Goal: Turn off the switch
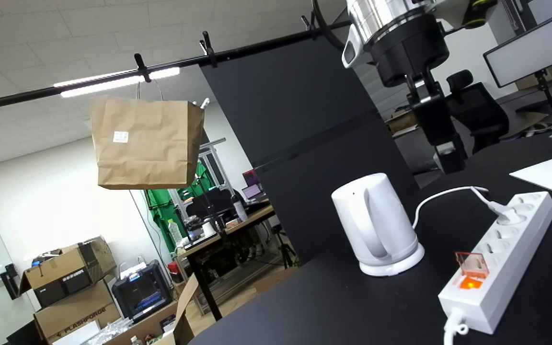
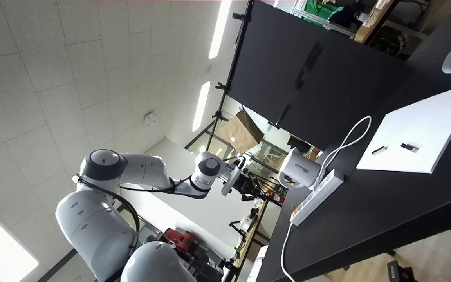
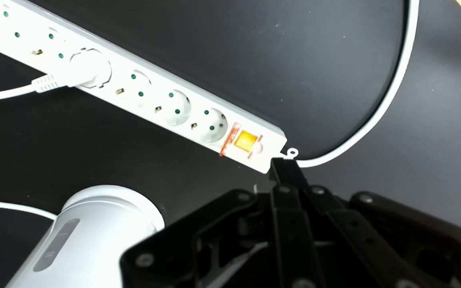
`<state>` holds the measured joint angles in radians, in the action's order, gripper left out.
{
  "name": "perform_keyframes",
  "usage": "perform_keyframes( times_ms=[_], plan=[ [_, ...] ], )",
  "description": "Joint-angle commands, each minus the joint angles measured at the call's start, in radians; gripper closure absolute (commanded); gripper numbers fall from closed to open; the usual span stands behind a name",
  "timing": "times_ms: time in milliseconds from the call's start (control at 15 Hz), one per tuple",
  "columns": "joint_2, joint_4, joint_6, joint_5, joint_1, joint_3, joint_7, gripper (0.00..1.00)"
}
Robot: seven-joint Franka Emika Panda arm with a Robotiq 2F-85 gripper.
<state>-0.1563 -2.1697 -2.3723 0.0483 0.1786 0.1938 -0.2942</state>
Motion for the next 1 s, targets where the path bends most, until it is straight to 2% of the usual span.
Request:
perform_keyframes(
  times_ms=[0,267,600,933],
  plan=[
    [0.000,-0.037,-0.077,0.028,-0.002,0.009,0.038,1.00],
    [-0.028,-0.078,-0.240,-0.011,0.004,-0.001,0.106,1.00],
    [-0.080,-0.104,-0.341,-0.063,0.015,-0.009,0.161,1.00],
    [-0.148,-0.116,-0.440,-0.195,0.068,-0.067,0.305,1.00]
  ],
)
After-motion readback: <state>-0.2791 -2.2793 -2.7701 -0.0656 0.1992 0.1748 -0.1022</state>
